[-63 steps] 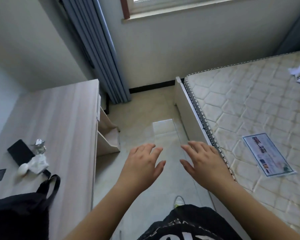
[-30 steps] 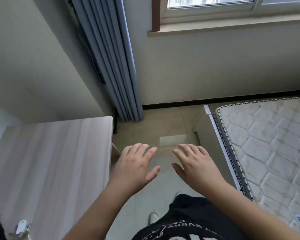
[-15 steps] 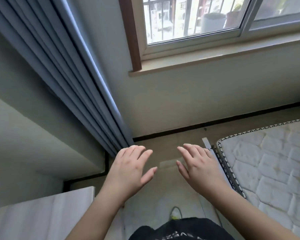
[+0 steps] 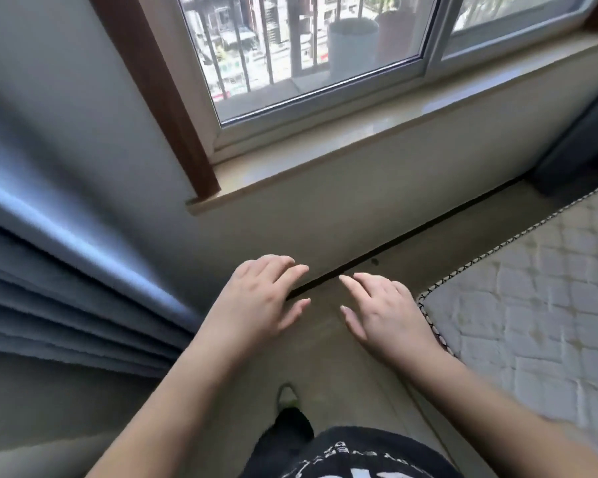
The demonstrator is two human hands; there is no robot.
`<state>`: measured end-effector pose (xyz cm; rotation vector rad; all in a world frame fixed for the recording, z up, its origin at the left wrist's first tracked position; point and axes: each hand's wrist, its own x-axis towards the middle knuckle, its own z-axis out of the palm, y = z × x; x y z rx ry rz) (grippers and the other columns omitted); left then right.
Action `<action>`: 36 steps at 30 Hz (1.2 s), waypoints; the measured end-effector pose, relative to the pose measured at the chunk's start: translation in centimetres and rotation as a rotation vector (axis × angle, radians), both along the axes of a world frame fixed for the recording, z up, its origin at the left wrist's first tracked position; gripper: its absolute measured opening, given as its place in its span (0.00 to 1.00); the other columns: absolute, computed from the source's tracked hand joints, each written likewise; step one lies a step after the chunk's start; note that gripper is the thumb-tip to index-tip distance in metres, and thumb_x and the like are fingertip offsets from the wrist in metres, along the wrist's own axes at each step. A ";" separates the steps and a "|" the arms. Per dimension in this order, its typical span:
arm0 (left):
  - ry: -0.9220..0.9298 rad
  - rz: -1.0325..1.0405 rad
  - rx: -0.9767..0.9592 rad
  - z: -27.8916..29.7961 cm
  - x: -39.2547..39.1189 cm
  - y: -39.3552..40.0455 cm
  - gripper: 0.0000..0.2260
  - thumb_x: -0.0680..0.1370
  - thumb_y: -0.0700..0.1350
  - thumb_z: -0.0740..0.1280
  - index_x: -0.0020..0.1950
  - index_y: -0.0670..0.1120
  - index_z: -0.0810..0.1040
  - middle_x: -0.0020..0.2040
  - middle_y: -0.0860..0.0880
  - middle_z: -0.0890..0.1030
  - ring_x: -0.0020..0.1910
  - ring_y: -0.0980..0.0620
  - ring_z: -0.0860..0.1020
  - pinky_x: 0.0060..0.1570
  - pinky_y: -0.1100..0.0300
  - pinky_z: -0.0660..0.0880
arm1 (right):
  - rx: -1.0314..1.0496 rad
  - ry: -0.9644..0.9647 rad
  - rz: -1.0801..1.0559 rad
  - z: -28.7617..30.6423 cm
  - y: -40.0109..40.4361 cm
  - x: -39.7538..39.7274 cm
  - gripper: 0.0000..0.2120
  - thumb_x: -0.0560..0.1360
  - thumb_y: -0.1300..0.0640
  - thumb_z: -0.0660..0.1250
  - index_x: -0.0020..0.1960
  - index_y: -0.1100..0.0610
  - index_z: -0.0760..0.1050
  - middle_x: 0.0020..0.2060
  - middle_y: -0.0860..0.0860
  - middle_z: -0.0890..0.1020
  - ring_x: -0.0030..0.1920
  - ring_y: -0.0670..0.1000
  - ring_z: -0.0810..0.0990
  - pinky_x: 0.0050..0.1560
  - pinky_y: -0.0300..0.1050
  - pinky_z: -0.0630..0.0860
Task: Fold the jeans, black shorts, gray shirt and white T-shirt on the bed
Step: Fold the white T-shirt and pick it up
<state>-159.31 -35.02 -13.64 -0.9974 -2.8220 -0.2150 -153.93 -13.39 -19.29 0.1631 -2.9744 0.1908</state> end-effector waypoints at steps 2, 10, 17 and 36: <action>0.047 -0.040 -0.010 -0.5 -3.2 0.2 0.19 0.73 0.53 0.73 0.59 0.44 0.82 0.56 0.46 0.82 0.56 0.45 0.80 0.55 0.52 0.77 | -0.001 -0.007 -0.043 0.3 -0.5 -2.2 0.23 0.75 0.46 0.59 0.64 0.55 0.78 0.55 0.53 0.82 0.55 0.55 0.81 0.51 0.49 0.77; 0.012 -0.263 0.059 -1.0 -15.0 4.9 0.21 0.76 0.56 0.67 0.66 0.48 0.77 0.65 0.48 0.77 0.67 0.44 0.74 0.68 0.46 0.68 | -0.034 -0.064 -0.302 0.8 1.3 -6.5 0.24 0.75 0.45 0.55 0.61 0.56 0.79 0.50 0.51 0.82 0.45 0.55 0.82 0.43 0.49 0.78; -0.047 -0.586 0.012 -2.2 -20.4 14.0 0.20 0.78 0.56 0.64 0.67 0.48 0.76 0.66 0.48 0.76 0.68 0.46 0.73 0.66 0.50 0.69 | -0.040 -0.053 -0.659 0.1 7.4 -7.2 0.17 0.75 0.49 0.68 0.61 0.55 0.80 0.59 0.53 0.80 0.64 0.60 0.75 0.65 0.58 0.70; -0.083 -0.813 0.022 -2.1 -36.2 31.7 0.19 0.79 0.54 0.63 0.66 0.47 0.75 0.65 0.50 0.76 0.66 0.47 0.73 0.62 0.50 0.72 | -0.049 0.016 -1.003 0.6 22.4 -21.4 0.17 0.74 0.50 0.69 0.60 0.55 0.80 0.56 0.53 0.82 0.56 0.58 0.79 0.55 0.56 0.75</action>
